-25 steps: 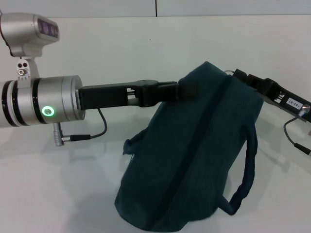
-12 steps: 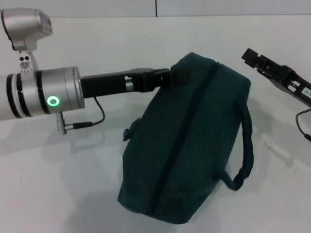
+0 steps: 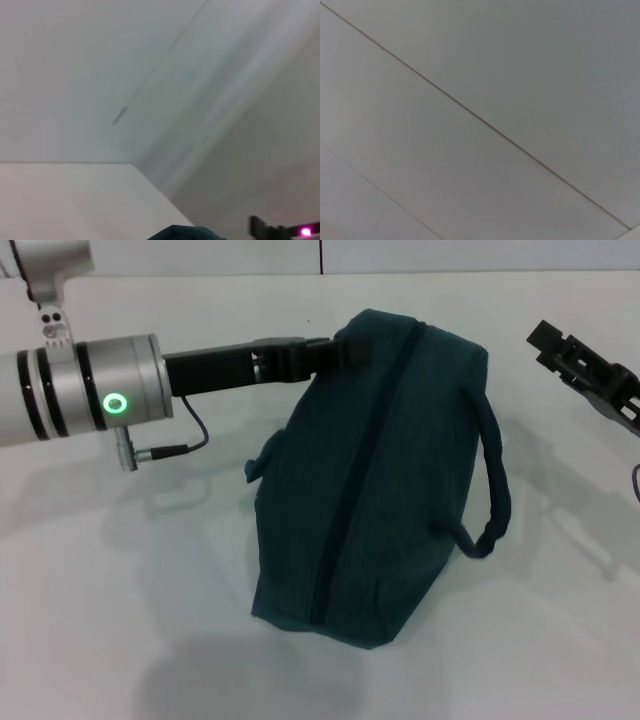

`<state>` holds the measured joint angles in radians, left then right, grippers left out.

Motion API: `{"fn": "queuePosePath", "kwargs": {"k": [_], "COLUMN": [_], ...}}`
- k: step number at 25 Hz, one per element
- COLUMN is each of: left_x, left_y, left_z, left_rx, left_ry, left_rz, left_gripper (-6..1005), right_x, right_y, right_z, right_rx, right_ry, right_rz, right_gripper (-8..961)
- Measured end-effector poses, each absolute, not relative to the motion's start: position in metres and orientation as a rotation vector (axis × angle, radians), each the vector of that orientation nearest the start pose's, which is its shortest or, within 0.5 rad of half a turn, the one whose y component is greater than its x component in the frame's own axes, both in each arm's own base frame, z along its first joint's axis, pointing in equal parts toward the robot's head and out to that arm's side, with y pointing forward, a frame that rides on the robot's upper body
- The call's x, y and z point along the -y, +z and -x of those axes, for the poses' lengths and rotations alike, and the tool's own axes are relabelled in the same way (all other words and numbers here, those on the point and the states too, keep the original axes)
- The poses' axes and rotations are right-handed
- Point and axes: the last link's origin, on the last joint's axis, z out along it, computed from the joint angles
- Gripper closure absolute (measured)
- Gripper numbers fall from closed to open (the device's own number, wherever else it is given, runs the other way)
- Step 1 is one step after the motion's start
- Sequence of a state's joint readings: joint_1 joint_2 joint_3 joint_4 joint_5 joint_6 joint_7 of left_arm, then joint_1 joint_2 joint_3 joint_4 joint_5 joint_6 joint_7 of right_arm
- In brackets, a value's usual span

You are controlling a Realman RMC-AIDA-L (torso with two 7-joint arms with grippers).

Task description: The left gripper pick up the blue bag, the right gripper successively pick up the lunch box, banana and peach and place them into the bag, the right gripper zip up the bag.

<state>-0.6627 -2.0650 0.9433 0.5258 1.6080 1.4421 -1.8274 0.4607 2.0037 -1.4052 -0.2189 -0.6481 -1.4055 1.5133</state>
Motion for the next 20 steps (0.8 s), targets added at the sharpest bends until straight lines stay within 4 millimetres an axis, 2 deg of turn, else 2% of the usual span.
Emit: {"fn": "queuePosePath", "kwargs": {"k": [4, 11, 19, 20], "left_x": [-0.377, -0.390, -0.391, -0.391], "left_y": [-0.019, -0.010, -0.006, -0.004], "left_z": [0.195, 0.207, 0.215, 0.215], "left_rx": [1.168, 1.175, 1.142, 1.133], "left_ry": [-1.053, -1.035, -1.036, -1.052], "left_rz": [2.582, 2.458, 2.407, 2.400], "left_gripper": [866, 852, 836, 803], "right_x": [-0.330, -0.335, -0.337, -0.337], "right_y": [-0.004, -0.002, 0.000, 0.000], "right_z": [-0.274, -0.270, -0.266, -0.265], "right_rx": [-1.323, -1.293, -1.269, -1.267], "right_ry": [1.487, 1.486, 1.496, 1.497], "right_rz": [1.995, 2.017, 2.032, 2.033], "right_gripper": [88, 84, 85, 85]}}
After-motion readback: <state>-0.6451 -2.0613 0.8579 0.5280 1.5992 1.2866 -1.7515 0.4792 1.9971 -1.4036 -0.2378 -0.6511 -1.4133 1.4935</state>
